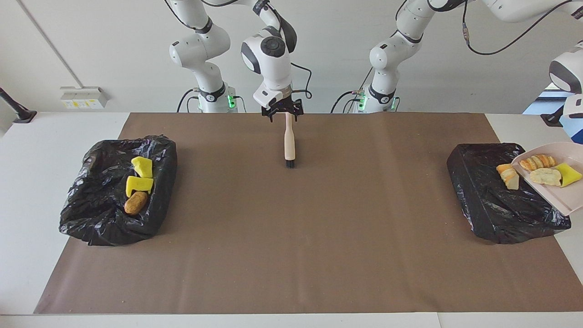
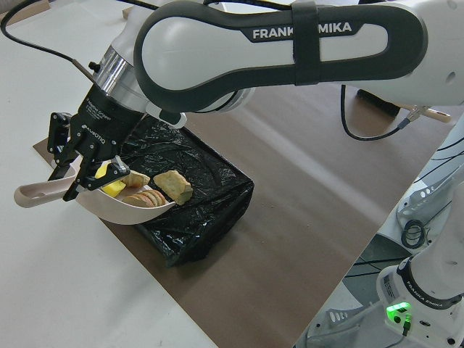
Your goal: Sweep and dump trash in bin
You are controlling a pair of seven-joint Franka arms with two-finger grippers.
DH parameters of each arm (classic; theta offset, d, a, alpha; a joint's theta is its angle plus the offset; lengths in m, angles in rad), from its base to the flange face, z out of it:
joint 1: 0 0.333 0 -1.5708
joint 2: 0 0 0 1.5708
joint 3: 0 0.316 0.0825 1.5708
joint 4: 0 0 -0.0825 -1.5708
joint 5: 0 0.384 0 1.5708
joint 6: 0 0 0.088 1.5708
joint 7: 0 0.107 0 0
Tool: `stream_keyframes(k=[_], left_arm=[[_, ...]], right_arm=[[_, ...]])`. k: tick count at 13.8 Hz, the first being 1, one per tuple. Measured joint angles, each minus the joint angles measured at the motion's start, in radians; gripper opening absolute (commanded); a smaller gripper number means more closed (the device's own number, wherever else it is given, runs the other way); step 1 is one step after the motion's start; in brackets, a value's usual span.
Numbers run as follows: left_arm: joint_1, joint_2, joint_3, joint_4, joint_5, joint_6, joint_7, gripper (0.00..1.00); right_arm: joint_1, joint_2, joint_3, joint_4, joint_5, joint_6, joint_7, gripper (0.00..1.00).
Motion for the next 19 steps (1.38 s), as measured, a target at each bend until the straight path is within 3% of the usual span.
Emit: stream_keyframes(k=[4, 10, 14, 19], left_arm=[[-0.001, -0.018, -0.004, 0.0, 0.085, -0.002, -0.001, 0.0], [-0.043, -0.051, -0.009, -0.003, 0.227, -0.075, -0.038, 0.0], [-0.123, -0.062, -0.011, -0.006, 0.254, -0.2, -0.085, 0.0], [-0.144, -0.091, -0.011, -0.009, 0.284, -0.244, -0.106, 0.0]], right_arm=[[-0.139, 0.001, -0.005, 0.119, -0.125, -0.059, -0.065, 1.0], [-0.407, 0.01, -0.012, 0.307, -0.138, -0.213, -0.298, 1.0], [-0.503, 0.028, -0.014, 0.387, -0.138, -0.29, -0.352, 1.0], [-0.598, 0.035, -0.024, 0.407, -0.138, -0.308, -0.353, 1.0]])
